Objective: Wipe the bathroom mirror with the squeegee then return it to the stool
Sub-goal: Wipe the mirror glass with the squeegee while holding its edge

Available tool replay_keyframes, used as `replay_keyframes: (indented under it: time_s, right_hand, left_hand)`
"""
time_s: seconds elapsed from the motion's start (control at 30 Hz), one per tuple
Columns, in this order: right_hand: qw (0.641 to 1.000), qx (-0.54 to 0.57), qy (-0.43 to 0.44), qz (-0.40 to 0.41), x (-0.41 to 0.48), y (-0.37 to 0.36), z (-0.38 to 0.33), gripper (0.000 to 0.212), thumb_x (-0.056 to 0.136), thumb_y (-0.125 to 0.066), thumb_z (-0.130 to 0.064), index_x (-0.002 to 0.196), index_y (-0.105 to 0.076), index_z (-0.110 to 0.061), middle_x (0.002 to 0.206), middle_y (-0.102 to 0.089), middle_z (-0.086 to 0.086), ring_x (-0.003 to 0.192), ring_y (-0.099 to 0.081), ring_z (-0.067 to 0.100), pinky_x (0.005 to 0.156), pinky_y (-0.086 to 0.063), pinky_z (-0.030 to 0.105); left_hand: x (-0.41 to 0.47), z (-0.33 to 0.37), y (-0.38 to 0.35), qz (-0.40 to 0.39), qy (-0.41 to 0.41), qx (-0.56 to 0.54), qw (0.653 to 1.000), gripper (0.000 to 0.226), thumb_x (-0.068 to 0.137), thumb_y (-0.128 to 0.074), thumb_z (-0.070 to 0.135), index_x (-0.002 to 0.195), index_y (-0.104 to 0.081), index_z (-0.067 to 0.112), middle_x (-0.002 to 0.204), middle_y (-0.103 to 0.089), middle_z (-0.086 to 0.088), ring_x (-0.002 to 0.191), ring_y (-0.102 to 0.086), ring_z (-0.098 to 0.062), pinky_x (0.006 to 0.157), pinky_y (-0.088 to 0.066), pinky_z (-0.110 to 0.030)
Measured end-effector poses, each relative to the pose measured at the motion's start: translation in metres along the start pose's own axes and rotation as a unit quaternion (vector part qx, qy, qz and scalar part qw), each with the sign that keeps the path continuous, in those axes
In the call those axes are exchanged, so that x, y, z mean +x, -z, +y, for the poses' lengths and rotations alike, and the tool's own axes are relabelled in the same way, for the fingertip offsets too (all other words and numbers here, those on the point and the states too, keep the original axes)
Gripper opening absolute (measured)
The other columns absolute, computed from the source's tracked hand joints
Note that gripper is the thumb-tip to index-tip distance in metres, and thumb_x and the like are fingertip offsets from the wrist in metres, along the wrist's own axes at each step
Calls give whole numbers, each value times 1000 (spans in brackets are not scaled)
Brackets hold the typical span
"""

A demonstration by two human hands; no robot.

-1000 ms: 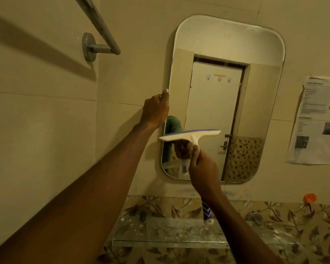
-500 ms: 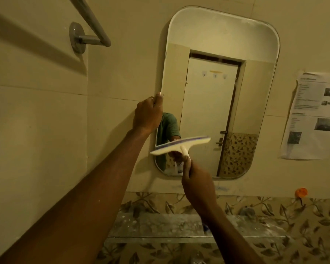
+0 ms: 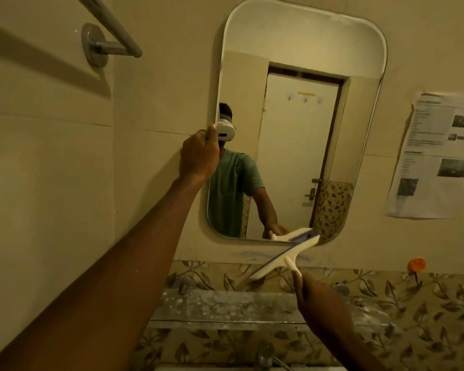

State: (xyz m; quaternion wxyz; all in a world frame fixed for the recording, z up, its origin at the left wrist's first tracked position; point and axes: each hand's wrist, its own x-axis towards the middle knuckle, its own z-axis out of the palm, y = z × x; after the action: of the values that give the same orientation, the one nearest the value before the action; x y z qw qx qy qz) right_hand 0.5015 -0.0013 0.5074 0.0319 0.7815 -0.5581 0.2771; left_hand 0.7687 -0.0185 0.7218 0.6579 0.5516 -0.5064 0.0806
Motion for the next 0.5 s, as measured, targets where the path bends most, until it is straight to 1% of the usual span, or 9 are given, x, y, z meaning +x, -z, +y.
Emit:
replay_keyframes:
  time_s: [0.07, 0.13, 0.17, 0.2, 0.23, 0.3, 0.37, 0.43, 0.5]
  right_hand:
    - [999, 29, -7, 32, -3, 3, 0, 36, 103, -27, -42, 84, -53, -27, 57, -52, -8, 44, -45, 6, 42, -31, 18]
    - [989, 123, -34, 67, -3, 8, -7, 41, 103, -32, -38, 71, -52, -24, 54, -52, -4, 45, -45, 8, 44, -33, 24]
    - [982, 165, -45, 80, -4, 11, -12, 43, 103, -32, -39, 68, -52, -23, 55, -53, -3, 46, -46, 10, 45, -34, 25]
    - [980, 176, -37, 81, -4, 13, -17, 43, 102, -31, -40, 69, -52, -23, 56, -53, -2, 48, -48, 9, 45, -35, 23]
    - [985, 157, -9, 67, -4, 16, -24, 40, 102, -30, -41, 73, -52, -25, 57, -53, -3, 47, -47, 7, 45, -35, 20]
    - [994, 72, 73, 28, 1, 24, -38, 32, 101, -28, -44, 83, -48, -28, 58, -48, -6, 44, -43, 5, 44, -34, 15]
    - [990, -7, 142, 18, 16, 34, -50, 30, 101, -28, -49, 90, -47, -28, 59, -44, -9, 44, -39, 4, 44, -32, 13]
    - [979, -55, 193, 27, 36, 41, -61, 34, 100, -28, -50, 96, -51, -25, 63, -45, -9, 48, -40, 5, 47, -38, 18]
    - [970, -71, 228, 35, 58, 46, -68, 37, 100, -28, -49, 98, -51, -21, 67, -50, -6, 51, -44, 10, 51, -43, 26]
  left_hand:
    - [-2, 1, -1, 5, 2, 6, 1000, 50, 100, -28, 41, 99, -63, 5, 100, -66, -15, 92, -61, -25, 77, -48, -31]
    - [-3, 2, -1, 8, 5, 3, 1000, 50, 100, -29, 41, 97, -62, 5, 98, -66, -15, 91, -62, -26, 79, -50, -35]
    - [-4, 3, -1, 9, 8, 2, 1000, 49, 100, -28, 41, 96, -62, 6, 98, -66, -15, 91, -62, -26, 80, -51, -36]
    - [-4, 4, -1, 9, 10, 2, 1000, 50, 100, -28, 41, 97, -62, 5, 97, -66, -15, 91, -62, -26, 79, -50, -36]
    - [-5, 5, -1, 10, 12, 3, 1000, 50, 100, -28, 41, 97, -62, 5, 98, -66, -15, 91, -61, -26, 77, -48, -34]
    - [-6, 6, -1, 11, 17, 7, 1000, 50, 101, -28, 40, 98, -62, 4, 98, -65, -14, 89, -58, -23, 74, -43, -31]
    - [-6, 5, -1, 9, 16, 9, 1000, 50, 100, -27, 41, 97, -63, 5, 98, -66, -13, 89, -59, -24, 75, -43, -31]
    - [-7, 4, -1, 7, 19, 7, 1000, 50, 100, -27, 42, 95, -63, 7, 96, -65, -12, 88, -59, -23, 74, -43, -31]
    - [-7, 5, -1, 5, 28, 6, 1000, 49, 100, -27, 42, 94, -62, 8, 93, -63, -9, 85, -56, -19, 72, -39, -28]
